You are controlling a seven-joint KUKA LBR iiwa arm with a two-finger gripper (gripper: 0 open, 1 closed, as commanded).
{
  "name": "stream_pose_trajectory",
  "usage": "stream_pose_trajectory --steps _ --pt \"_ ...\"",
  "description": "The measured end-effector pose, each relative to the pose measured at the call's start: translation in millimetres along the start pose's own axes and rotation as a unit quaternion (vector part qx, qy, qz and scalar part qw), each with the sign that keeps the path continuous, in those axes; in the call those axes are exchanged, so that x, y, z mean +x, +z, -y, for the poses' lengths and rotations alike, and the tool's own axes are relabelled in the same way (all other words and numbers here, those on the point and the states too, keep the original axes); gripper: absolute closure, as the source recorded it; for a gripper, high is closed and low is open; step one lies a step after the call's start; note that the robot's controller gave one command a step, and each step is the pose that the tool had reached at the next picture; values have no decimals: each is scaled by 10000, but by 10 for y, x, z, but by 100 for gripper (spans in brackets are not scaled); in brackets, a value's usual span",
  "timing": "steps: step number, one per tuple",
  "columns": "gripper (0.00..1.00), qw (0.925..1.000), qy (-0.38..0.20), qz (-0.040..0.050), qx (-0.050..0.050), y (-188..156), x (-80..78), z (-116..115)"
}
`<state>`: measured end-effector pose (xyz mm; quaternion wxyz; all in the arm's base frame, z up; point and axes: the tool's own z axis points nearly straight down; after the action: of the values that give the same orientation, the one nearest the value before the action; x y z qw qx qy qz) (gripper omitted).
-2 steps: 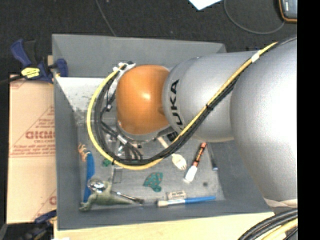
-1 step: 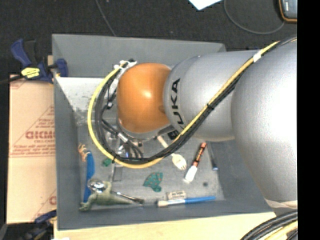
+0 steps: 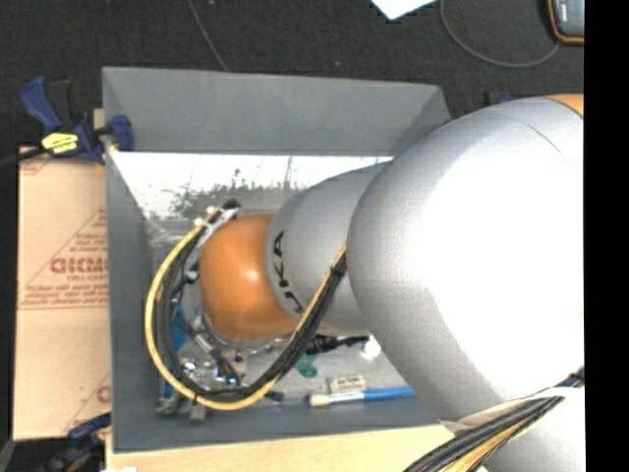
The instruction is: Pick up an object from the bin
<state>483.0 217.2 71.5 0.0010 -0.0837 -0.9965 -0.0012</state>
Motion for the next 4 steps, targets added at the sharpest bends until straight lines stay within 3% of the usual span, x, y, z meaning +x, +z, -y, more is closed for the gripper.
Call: stream_pose_trajectory --steps 1,2,3,4 --pt "0 9948 -1019 85 -17 -392 -190 161" --pt "0 9987 502 -6 -1 -287 -61 453" --pt "0 9998 143 107 -36 1 31 192" --pt "100 9997 221 39 -27 2 54 -127"
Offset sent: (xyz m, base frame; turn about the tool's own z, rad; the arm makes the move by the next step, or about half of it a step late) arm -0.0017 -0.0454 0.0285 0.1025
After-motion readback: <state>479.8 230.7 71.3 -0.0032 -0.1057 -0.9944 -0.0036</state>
